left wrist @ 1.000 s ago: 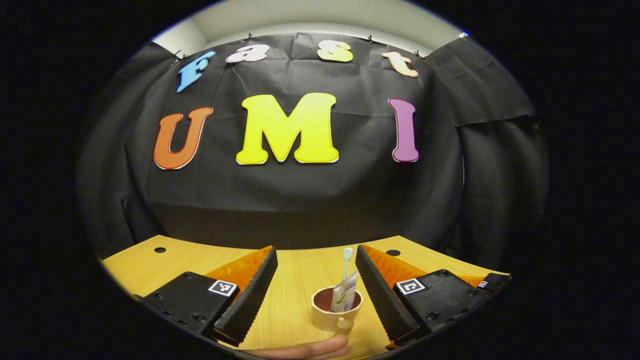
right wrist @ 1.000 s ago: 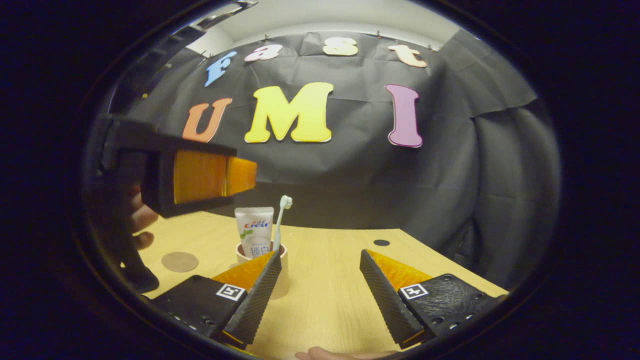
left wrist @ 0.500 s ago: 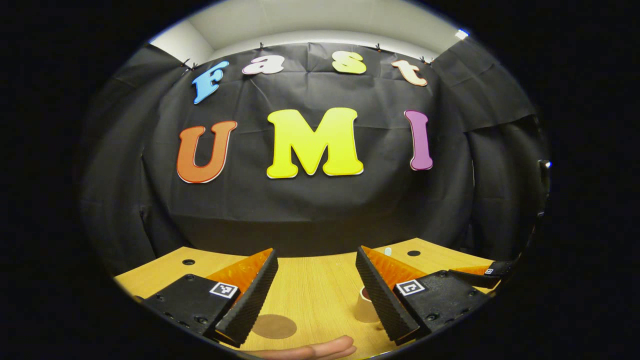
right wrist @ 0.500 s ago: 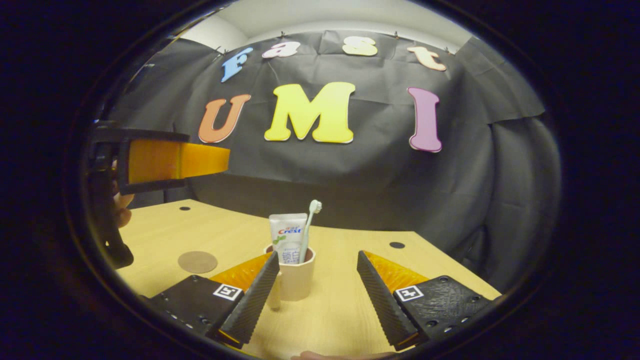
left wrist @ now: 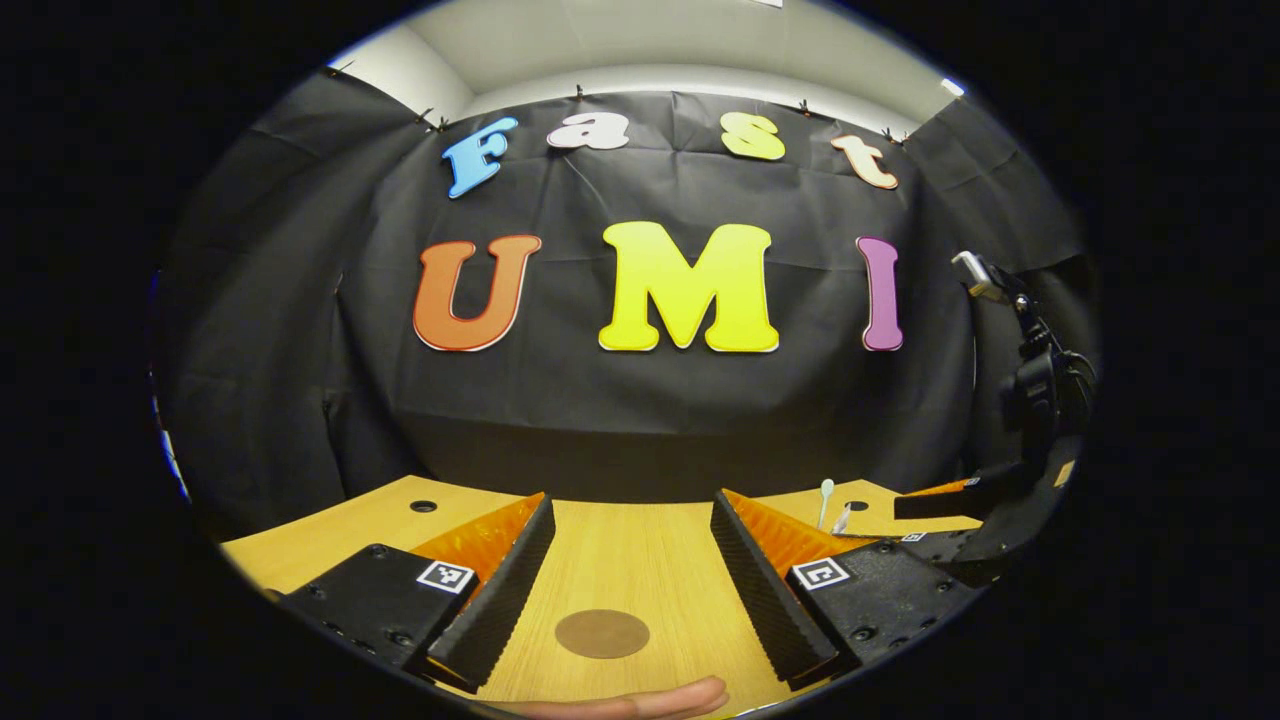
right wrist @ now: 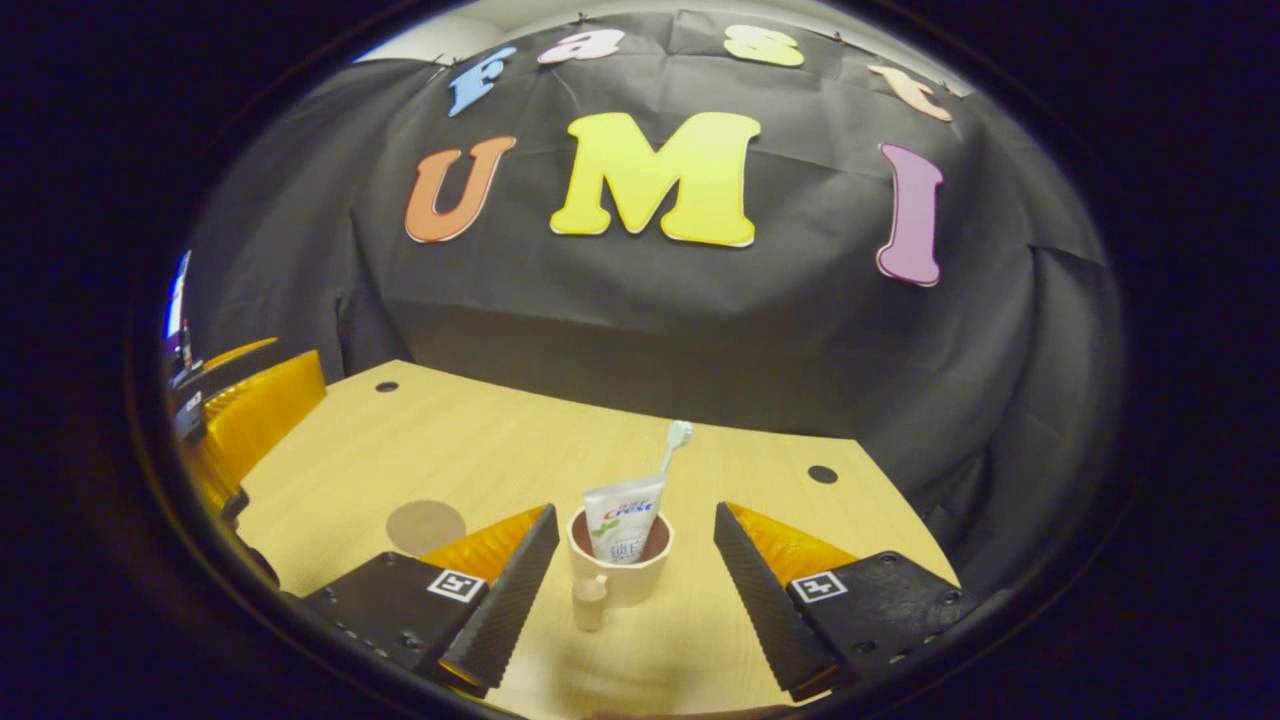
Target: Put the toothbrush and toothpaste on the desktop into the cup, then pick up the cup and place it on the coaster on the desktop.
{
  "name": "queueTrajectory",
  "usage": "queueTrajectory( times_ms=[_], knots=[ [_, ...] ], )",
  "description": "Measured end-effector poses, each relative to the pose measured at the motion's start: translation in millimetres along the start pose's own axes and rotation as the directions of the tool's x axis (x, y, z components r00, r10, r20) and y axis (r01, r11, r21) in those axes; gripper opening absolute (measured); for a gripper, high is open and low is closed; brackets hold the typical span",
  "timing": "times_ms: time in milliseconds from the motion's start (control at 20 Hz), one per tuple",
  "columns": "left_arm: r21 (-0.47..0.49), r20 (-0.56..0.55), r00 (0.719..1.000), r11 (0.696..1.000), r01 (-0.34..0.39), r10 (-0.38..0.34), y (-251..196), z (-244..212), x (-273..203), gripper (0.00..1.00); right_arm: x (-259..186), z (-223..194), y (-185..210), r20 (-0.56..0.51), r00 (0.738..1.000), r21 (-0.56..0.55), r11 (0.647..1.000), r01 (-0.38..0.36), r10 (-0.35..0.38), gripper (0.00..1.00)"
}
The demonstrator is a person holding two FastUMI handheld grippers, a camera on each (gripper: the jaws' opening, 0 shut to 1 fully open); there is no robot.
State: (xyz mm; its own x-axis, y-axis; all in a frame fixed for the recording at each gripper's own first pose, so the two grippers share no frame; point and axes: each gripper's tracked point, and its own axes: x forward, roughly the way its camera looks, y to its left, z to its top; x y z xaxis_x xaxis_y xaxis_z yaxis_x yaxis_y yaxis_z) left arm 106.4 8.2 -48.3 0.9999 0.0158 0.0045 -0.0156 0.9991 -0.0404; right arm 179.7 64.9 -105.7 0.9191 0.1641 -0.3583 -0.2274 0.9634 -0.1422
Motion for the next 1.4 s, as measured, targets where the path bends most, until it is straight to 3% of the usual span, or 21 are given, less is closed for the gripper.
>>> queueTrajectory(
  times_ms=[50, 100, 200, 400, 650, 850, 1000, 1150, 1200, 1350, 1400],
  knots=[
    [0.010, 0.009, 1.000, 1.000, -0.009, 0.009, 4, 3, -4, 0.99, 1, 2, 0, -0.024, 1.000, 0.003, 1.000, 0.005, -0.005, 0.97],
    [0.015, 0.021, 1.000, 1.000, -0.013, 0.012, 7, 7, -8, 0.99, 2, 2, 2, -0.059, 0.998, 0.011, 1.000, 0.004, -0.003, 0.92],
    [0.031, 0.049, 0.999, 0.999, -0.014, 0.012, 8, 18, -16, 0.99, 3, 3, -1, -0.141, 0.990, 0.019, 0.999, 0.027, -0.024, 0.97],
    [0.030, 0.073, 0.997, 1.000, 0.005, -0.008, 5, 26, -19, 0.98, 8, -3, -5, -0.303, 0.952, 0.063, 0.996, 0.069, -0.047, 0.95],
    [0.022, 0.049, 0.999, 1.000, 0.002, -0.003, 13, 21, -15, 0.99, 20, -39, -2, -0.536, 0.841, 0.039, 0.993, 0.112, -0.074, 0.95],
    [0.016, 0.027, 1.000, 1.000, -0.004, 0.004, 16, 12, -11, 0.99, 24, -61, 27, -0.657, 0.753, 0.127, 0.990, 0.059, 0.039, 0.94],
    [0.019, 0.031, 0.999, 1.000, -0.009, 0.009, 19, 14, -9, 0.99, 28, -79, 36, -0.720, 0.689, 0.147, 0.988, 0.047, 0.074, 0.97],
    [0.018, 0.031, 0.999, 1.000, -0.009, 0.009, 18, 13, -8, 0.99, 33, -88, 33, -0.751, 0.658, 0.133, 0.989, 0.067, 0.056, 0.92],
    [0.015, 0.030, 1.000, 1.000, -0.002, 0.002, 17, 12, -8, 0.99, 34, -92, 33, -0.761, 0.646, 0.138, 0.988, 0.074, 0.058, 0.84],
    [0.013, 0.021, 1.000, 1.000, 0.002, -0.002, 16, 10, -8, 0.99, 38, -113, 29, -0.792, 0.610, 0.102, 0.991, 0.086, 0.029, 0.84],
    [0.013, 0.022, 1.000, 1.000, 0.000, 0.000, 17, 10, -7, 0.99, 37, -110, 27, -0.798, 0.602, 0.110, 0.990, 0.093, 0.032, 0.73]
  ],
)
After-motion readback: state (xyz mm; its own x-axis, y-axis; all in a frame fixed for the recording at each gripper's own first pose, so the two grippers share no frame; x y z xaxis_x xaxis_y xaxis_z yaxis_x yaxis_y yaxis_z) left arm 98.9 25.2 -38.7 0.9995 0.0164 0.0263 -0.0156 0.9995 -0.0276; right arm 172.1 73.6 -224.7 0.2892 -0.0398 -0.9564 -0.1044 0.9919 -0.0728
